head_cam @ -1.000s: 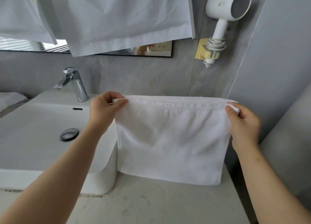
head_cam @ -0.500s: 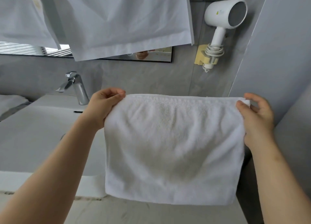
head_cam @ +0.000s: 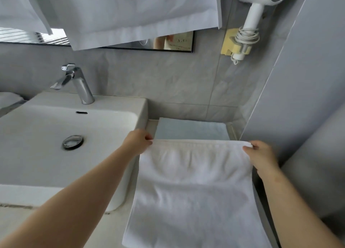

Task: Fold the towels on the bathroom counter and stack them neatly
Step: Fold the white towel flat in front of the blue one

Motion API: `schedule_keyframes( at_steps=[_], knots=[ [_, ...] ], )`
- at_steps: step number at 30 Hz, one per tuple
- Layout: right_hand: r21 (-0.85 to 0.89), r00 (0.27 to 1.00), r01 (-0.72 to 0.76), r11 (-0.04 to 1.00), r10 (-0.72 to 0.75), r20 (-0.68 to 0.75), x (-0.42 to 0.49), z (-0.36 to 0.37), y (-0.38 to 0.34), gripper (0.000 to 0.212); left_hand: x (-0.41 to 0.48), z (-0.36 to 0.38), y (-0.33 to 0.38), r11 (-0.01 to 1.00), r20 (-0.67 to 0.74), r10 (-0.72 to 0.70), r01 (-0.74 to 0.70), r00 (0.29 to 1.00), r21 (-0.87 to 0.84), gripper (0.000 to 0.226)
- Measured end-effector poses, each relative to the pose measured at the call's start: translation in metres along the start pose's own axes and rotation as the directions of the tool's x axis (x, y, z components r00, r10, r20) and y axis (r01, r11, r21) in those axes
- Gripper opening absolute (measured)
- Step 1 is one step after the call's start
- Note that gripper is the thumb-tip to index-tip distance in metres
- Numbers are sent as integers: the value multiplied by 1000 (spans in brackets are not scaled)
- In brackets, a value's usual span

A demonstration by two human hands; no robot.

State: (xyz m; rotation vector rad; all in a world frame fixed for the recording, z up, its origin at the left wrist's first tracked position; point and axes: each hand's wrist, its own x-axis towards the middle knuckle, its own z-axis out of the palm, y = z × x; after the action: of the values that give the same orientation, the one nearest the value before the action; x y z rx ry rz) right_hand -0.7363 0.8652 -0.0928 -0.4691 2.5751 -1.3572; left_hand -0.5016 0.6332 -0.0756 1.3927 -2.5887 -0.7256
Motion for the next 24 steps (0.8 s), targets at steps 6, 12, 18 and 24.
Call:
schedule_keyframes(
  at_steps=[6,12,18,24],
  knots=[
    [15,1000,5,1000,-4,-31,17,18,8,14,13,20,6,961,-176,17,32,984,274,28],
    [47,999,8,999,-10,45,17,42,26,35,16,62,-3,994,-101,29,-18,994,106,46],
    [-155,972,-11,988,47,229,-20,53,60,47,-16,110,-27,977,101,137,-152,985,152,57],
    [-394,937,147,907,-1,349,-78,49,79,48,-65,126,-43,940,186,56,-115,981,322,62]
  ],
)
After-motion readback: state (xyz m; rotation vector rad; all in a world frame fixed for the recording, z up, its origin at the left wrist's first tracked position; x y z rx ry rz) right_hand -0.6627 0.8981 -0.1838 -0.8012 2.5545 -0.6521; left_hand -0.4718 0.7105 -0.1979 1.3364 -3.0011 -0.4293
